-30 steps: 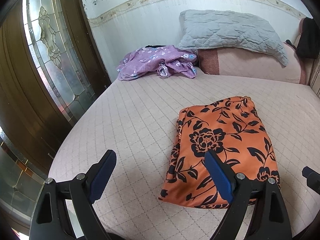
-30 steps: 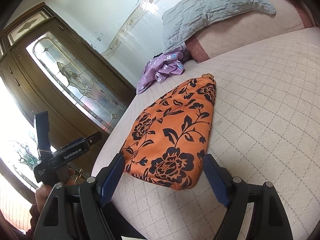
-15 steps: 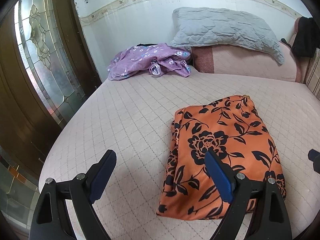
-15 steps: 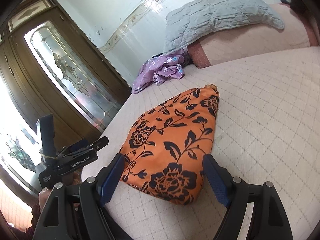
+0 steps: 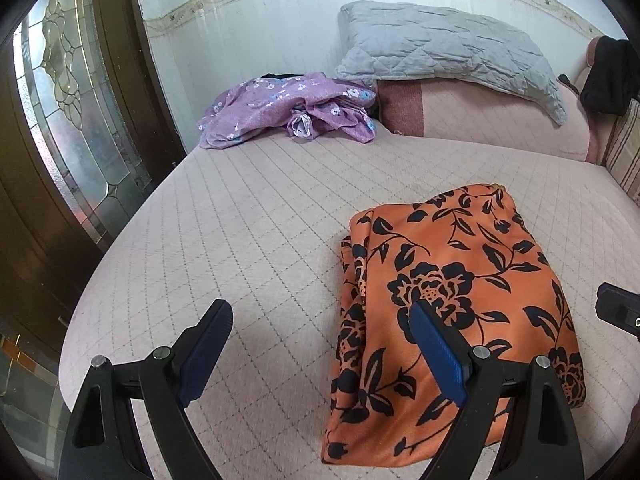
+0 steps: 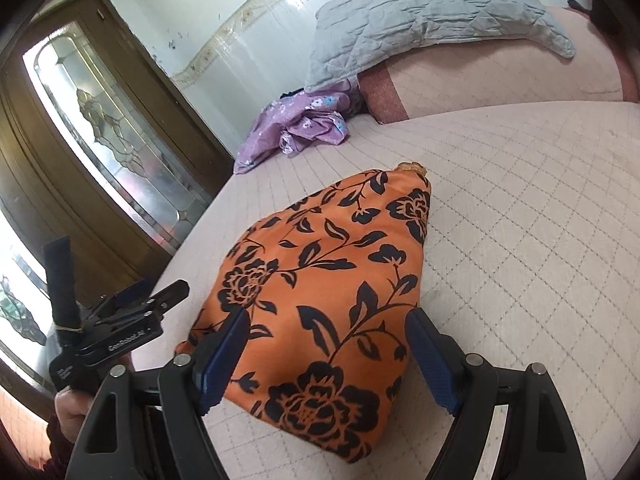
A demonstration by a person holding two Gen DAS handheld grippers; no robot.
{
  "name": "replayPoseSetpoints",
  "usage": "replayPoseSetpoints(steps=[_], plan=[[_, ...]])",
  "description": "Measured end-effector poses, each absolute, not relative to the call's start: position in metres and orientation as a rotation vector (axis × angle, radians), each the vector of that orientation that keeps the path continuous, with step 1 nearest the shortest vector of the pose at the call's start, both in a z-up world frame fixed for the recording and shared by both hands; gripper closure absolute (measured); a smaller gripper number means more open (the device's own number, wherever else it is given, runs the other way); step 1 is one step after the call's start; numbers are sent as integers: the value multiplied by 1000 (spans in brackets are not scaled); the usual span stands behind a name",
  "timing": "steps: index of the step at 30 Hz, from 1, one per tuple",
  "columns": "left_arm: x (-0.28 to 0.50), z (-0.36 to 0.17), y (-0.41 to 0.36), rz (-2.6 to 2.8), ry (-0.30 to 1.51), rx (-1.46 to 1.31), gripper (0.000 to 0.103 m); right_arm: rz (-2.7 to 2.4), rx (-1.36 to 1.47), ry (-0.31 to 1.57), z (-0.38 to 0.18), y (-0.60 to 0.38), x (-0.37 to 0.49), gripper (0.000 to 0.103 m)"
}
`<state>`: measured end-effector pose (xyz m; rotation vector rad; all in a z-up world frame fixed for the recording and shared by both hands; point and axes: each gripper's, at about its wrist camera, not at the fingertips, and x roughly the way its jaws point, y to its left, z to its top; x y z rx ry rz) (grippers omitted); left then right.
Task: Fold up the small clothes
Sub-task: 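Move both open grippers toward the edge of the folded orange blouse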
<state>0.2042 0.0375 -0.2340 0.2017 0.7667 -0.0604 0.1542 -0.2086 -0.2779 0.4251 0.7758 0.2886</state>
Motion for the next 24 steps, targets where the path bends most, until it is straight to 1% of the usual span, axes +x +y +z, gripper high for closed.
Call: replayPoseSetpoints(steps=[24], plan=[[222,-258,55,-101,806,175,13,244,397,799,-283,-193,161,20]])
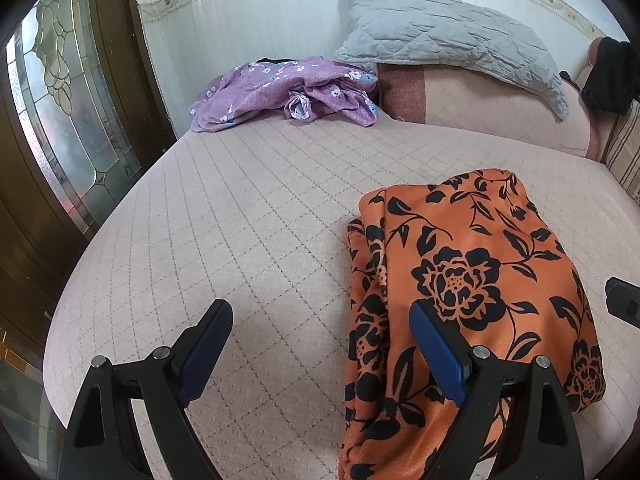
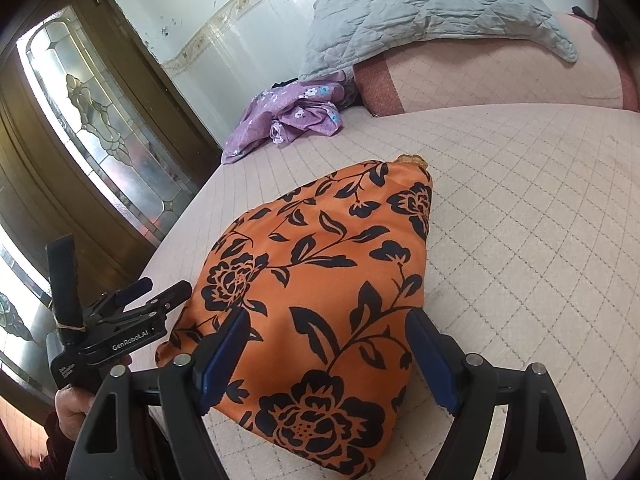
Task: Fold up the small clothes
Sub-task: 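Move both open grippers toward the edge of the folded orange blouse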
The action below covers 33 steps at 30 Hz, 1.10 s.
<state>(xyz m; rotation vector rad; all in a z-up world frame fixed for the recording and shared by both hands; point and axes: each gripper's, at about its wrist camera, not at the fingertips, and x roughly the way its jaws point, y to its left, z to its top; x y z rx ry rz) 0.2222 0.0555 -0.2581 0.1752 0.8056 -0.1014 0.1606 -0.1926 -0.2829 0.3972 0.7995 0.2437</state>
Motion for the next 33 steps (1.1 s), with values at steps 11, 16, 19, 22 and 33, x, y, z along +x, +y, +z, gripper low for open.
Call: replayPoseSetpoints(steps=[11,16,19,22,33], plan=[[236,-271,86,-256,950,-90,13,220,459,806,-288,-203,152,20],[234,-268,85,-259,926,-112,13,220,474,794,-285,-211,144,20],[231,-266,78,-248,907,-70,13,221,474,794,-285,-214,139,20],[226,-263,71,-234,873,-5,13,221,485,798,-287,-218,136,20],[221,-260,59,-219,826,90,13,230,498,811,-296,-214,139,20]])
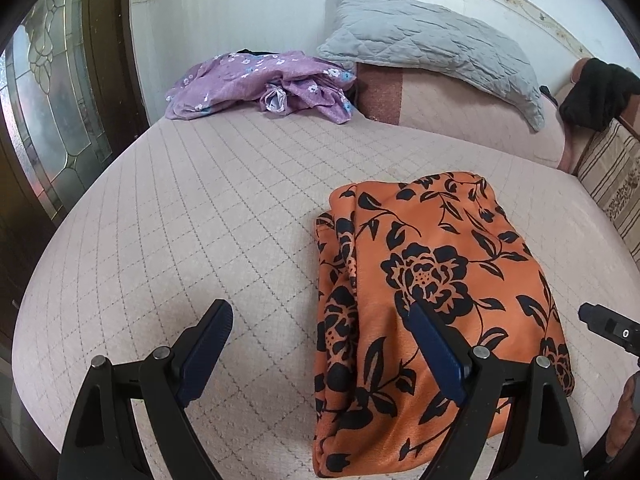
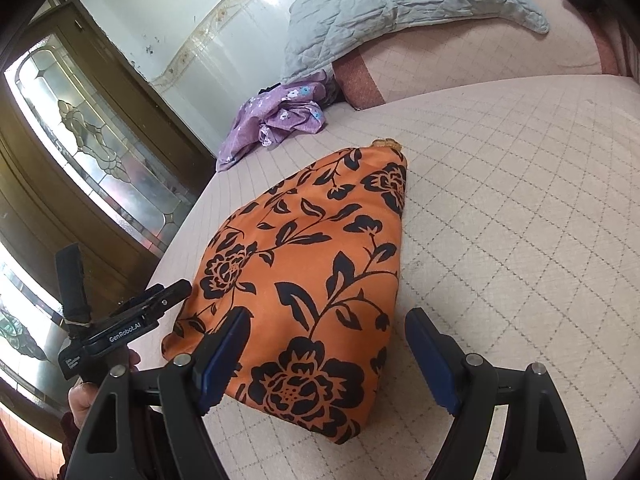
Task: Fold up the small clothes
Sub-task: 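Move both open grippers toward the edge of the folded orange blouse, then close both grippers on the orange blouse edge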
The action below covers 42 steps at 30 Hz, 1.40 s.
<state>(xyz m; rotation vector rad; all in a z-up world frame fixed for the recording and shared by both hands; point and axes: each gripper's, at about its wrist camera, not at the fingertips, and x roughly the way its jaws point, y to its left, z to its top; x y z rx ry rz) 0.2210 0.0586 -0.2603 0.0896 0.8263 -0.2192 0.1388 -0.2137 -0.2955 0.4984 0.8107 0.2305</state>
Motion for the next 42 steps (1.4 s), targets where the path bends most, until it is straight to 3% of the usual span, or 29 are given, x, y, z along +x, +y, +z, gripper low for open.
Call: replayPoseSetpoints(steps=[42], plan=[[234,-291,29,-318,973,106,12,302,695,862,-355,-229,161,21]])
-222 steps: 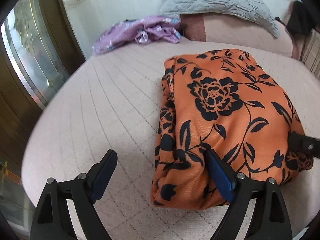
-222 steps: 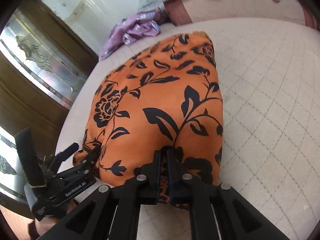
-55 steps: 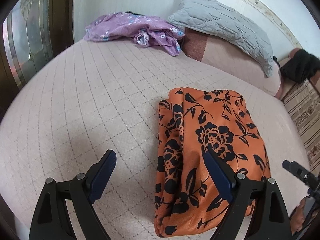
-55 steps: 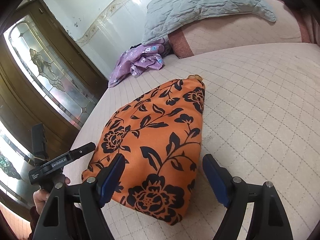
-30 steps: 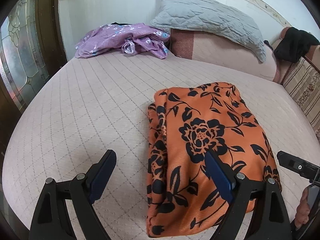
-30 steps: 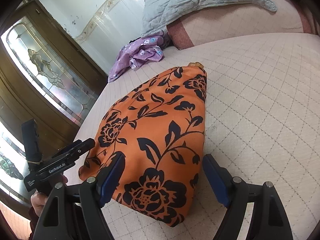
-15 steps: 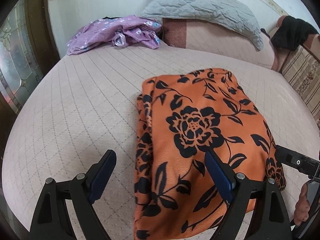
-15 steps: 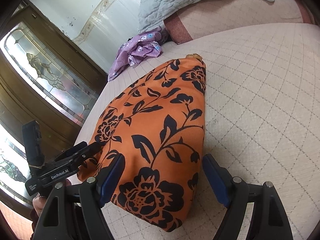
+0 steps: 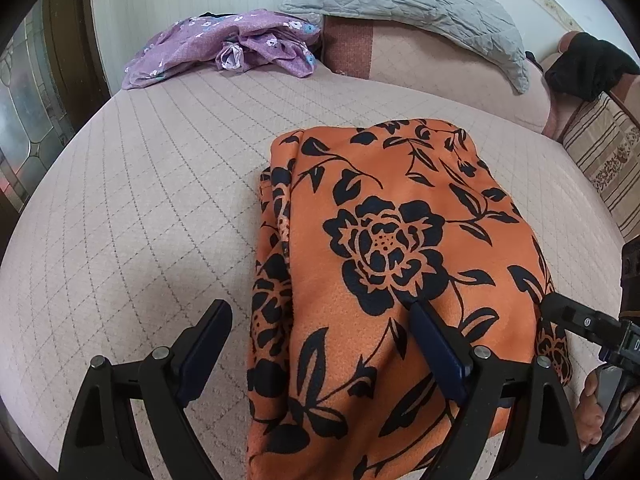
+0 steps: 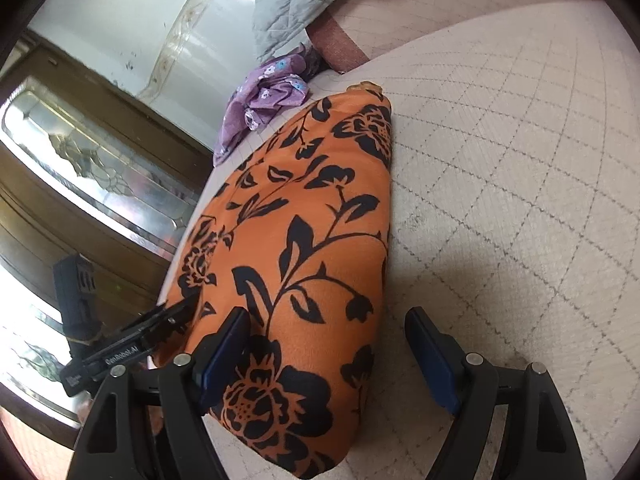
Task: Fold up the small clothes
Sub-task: 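Close both grippers on the orange blouse edge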
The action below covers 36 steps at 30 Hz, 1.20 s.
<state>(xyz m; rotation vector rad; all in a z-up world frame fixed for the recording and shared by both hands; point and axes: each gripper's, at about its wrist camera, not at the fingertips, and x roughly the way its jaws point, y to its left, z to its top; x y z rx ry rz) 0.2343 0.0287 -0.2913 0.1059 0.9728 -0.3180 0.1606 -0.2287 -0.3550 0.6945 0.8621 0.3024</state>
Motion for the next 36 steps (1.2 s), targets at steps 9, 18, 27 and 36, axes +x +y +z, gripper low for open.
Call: replayPoseSetpoints(steps=[9,18,27,36], plan=[[239,-294,30,-358,1008,64,12,362,757,880,-360,-225,186,21],[244,-302,36,-395,1058,-11,12,352,777,906,-364,-218,210,20],[244,-304,37,-397,1058,-11,12,354,780,929,-365,-214,227,22],[248,-308,37,-460,1073,-53,20,348,754,941,-366,-210,231,31]])
